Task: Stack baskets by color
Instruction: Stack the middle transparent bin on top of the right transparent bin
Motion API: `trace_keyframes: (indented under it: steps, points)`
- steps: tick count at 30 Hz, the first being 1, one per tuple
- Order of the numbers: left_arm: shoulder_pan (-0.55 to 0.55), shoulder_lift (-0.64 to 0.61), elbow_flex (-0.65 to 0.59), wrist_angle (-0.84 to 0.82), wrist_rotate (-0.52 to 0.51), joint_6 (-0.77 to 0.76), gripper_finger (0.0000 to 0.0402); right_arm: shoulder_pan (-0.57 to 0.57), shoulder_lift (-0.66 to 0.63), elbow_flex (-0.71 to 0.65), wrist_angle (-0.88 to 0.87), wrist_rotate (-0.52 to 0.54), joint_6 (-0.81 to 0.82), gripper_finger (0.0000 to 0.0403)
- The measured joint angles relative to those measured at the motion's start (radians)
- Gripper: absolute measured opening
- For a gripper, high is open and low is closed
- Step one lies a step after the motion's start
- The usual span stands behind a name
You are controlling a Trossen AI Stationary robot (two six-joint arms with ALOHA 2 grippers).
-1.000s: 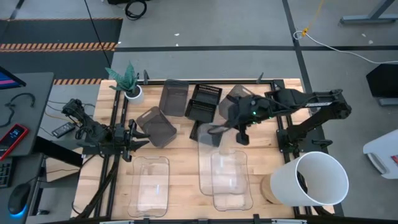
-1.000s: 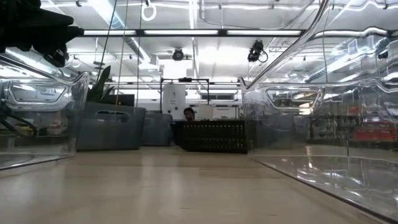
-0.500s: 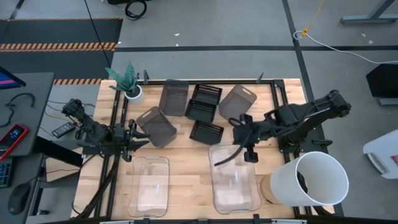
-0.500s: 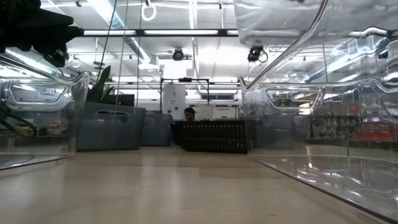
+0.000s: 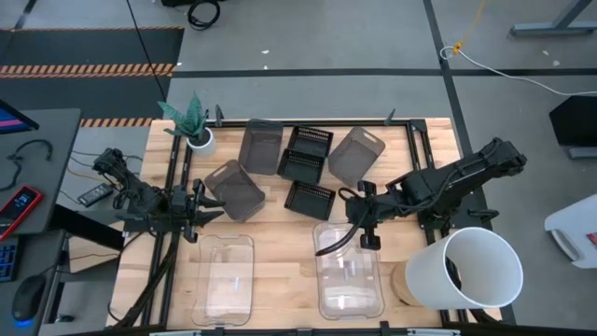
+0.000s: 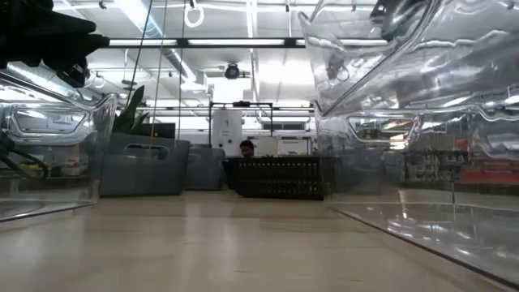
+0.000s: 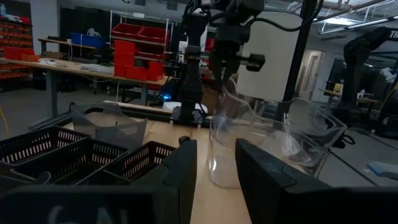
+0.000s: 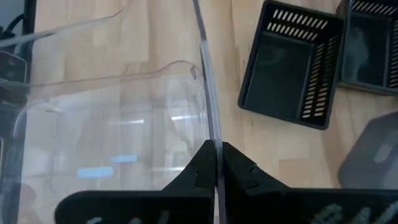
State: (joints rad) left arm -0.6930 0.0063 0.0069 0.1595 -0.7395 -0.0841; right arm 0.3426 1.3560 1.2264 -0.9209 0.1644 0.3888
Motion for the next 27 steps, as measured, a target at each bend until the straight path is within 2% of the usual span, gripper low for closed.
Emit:
trace_keyframes:
  steps: [13, 27]
  points:
    - [0.0, 0.0, 0.0, 0.0, 0.0, 0.0, 0.0117, -0.022, 0.0, -0.024, 0.006, -0.003, 0.102, 0.0007]
    - [0.0, 0.0, 0.0, 0.0, 0.0, 0.0, 0.0117, -0.051, 0.0, -0.024, 0.009, -0.001, 0.135, 0.0039]
